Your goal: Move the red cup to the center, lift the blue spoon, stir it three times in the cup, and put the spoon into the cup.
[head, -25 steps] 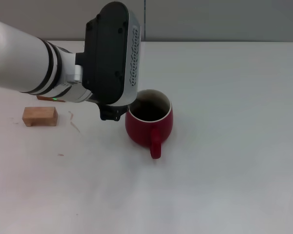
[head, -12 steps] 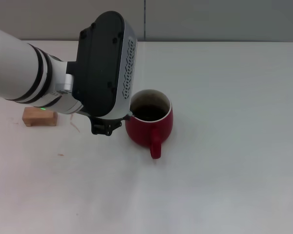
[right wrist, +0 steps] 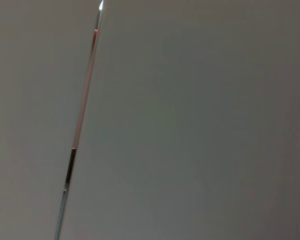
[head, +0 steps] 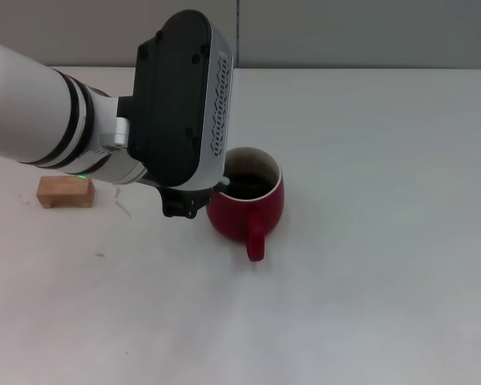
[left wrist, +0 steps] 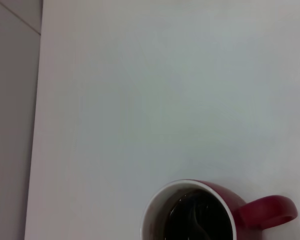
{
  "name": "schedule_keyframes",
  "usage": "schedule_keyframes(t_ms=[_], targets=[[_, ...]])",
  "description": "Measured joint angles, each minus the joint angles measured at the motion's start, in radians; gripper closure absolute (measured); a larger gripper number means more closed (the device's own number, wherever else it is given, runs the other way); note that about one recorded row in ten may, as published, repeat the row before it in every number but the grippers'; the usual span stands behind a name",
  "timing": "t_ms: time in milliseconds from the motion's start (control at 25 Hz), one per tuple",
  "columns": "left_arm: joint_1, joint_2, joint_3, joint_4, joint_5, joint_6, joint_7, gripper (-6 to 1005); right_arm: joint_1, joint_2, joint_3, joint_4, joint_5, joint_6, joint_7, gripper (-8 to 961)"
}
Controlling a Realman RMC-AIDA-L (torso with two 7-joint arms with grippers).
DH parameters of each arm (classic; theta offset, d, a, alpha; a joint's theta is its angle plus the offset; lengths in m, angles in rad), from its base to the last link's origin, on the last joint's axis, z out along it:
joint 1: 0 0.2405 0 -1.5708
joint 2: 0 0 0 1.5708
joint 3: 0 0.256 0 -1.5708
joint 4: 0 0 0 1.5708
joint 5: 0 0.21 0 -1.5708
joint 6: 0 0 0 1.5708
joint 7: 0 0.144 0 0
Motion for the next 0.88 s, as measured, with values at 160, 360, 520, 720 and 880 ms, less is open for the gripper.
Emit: schedule_keyframes(t_ms=[160,360,520,720,880], targets=[[-0.027,-0.002,-0.005,-0.005,0.005,0.037,-0.055,738,0.0,-0.001,0.0,0.0,0.0,0.0,0.0,306],[-0.03,-0.003,-0.004,-0.008,0.009,0.053,-0.064,736,0.002,-0.002,0.0,0.0,0.0,0.0,0.0,304],[-0.018,0.001,-0.008,-0.007,0.011,0.053,-0.064,723,0.003,-0.002,0.0,0.0,0.0,0.0,0.0,305],[0.001,0.001,-0.084,0.028,-0.031,0.004,-0.058,665,0.003,-0.002,0.0,0.0,0.0,0.0,0.0,306],[0.039,0.003,-0.314,-0.014,-0.325,-0.149,-0.001,665,0.003,-0.002,0.001,0.0,0.0,0.005,0.0,307]])
